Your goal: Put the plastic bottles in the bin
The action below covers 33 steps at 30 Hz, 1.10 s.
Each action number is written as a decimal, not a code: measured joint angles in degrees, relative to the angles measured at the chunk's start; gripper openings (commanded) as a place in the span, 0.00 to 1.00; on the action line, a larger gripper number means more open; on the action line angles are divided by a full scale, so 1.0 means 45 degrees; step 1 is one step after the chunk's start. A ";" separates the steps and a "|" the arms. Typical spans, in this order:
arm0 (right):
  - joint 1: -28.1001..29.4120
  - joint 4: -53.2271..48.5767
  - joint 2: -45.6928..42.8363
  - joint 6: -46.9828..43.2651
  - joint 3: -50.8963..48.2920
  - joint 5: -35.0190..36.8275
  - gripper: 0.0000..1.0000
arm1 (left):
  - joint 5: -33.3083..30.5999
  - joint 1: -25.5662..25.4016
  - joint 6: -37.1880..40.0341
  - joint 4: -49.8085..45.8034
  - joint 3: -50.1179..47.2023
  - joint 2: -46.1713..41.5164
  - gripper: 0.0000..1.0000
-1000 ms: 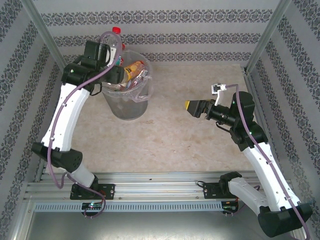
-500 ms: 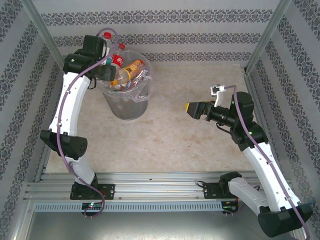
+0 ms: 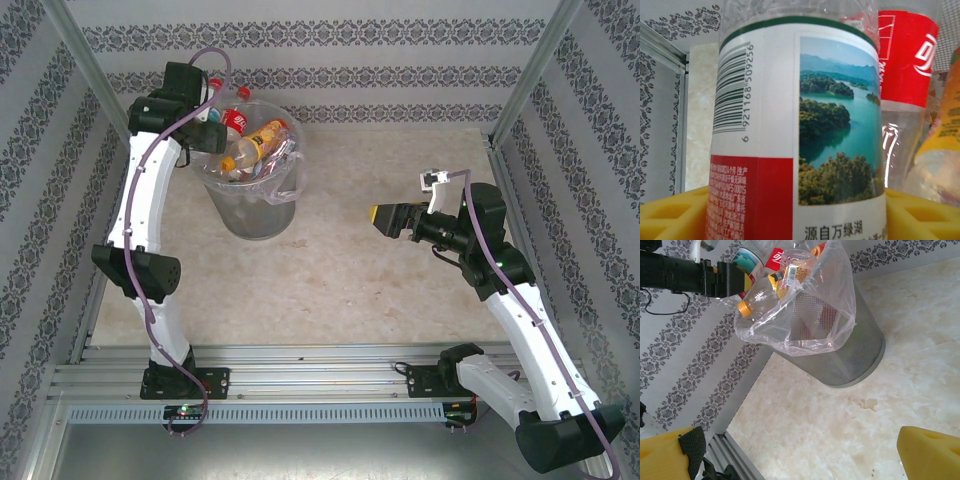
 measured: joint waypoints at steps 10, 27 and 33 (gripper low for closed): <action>0.0000 -0.0024 0.0087 -0.0029 0.0000 0.0126 0.98 | 0.0199 0.0102 0.0044 -0.0189 0.0141 0.0243 0.86; 0.0000 -0.0607 0.0175 -0.1263 0.0000 0.1826 0.98 | 0.1268 0.0160 -0.0024 0.0767 -0.0899 -0.2623 1.00; -0.0005 -0.0646 0.0160 -0.1583 0.0000 0.3279 0.98 | 0.2482 0.0160 -0.0359 0.3337 -0.5464 -0.6601 1.00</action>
